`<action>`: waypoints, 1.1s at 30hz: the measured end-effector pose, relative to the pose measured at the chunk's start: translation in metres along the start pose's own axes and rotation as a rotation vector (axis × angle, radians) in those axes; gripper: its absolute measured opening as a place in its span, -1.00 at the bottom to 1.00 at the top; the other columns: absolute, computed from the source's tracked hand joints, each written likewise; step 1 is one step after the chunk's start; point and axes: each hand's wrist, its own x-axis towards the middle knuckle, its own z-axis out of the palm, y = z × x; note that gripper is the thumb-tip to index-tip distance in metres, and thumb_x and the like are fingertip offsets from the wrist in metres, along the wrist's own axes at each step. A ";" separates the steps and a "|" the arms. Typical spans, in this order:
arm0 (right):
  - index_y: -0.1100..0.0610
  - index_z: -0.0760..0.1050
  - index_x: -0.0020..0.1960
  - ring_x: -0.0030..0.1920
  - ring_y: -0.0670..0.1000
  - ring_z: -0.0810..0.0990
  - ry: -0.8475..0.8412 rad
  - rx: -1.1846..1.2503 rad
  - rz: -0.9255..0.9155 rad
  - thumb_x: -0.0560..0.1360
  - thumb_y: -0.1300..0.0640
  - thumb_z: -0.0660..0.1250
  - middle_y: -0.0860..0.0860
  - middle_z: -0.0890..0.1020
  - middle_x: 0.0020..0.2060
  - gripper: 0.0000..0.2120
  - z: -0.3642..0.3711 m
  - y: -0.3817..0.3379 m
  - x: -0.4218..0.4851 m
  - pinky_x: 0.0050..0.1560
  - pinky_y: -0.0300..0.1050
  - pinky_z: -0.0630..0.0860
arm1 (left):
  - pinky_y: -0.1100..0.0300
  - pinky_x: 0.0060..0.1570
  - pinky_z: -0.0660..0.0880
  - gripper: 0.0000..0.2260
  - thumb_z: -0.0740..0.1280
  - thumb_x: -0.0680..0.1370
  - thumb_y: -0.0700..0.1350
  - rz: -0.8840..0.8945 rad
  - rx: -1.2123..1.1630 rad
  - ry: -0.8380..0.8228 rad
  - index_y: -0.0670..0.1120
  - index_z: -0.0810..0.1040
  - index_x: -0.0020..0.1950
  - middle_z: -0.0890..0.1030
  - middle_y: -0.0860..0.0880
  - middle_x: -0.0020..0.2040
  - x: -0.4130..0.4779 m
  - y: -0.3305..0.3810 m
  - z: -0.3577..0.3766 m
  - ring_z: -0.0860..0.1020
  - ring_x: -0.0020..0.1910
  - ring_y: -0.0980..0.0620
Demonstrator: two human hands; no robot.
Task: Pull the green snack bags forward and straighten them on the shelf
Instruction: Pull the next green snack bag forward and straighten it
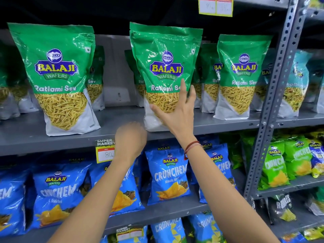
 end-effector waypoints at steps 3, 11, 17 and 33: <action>-0.01 -0.03 0.55 0.46 0.09 0.23 0.000 0.233 0.102 0.23 -0.32 0.50 0.14 0.19 0.47 0.11 0.000 0.022 -0.003 0.39 -0.04 0.24 | 0.02 -0.21 0.49 -0.70 0.10 0.51 -0.16 -0.001 -0.023 -0.016 -0.24 0.60 -0.17 0.68 -0.21 -0.17 0.000 0.001 -0.003 0.62 -0.18 -0.17; -0.04 0.29 0.40 0.19 -0.26 0.54 -0.544 0.528 0.215 0.22 -0.26 0.52 -0.19 0.56 0.21 -0.16 -0.012 0.075 0.023 0.19 -0.26 0.47 | 0.05 -0.13 0.35 -0.58 0.09 0.47 0.08 -0.100 -0.370 -0.183 -0.07 0.52 0.21 0.67 -0.17 -0.02 0.013 -0.006 -0.017 0.57 -0.02 -0.24; -0.11 0.35 0.35 0.22 -0.13 0.58 -0.717 0.509 0.196 0.26 -0.23 0.52 -0.17 0.62 0.17 -0.27 -0.021 0.088 0.043 0.32 -0.05 0.45 | 0.01 0.30 0.38 -0.24 0.37 0.37 0.28 -0.125 -0.615 -0.536 -0.02 0.24 0.46 0.44 -0.04 0.40 0.033 -0.015 -0.025 0.42 0.34 -0.06; 0.05 0.18 0.50 0.38 0.03 0.43 -0.753 0.476 0.162 0.36 -0.23 0.40 0.01 0.46 0.39 -0.17 -0.005 0.075 0.048 0.44 0.20 0.29 | 0.06 0.18 0.43 -0.42 0.35 0.43 0.20 -0.132 -0.669 -0.586 -0.09 0.42 0.35 0.55 -0.08 0.27 0.060 -0.029 -0.005 0.49 0.21 -0.05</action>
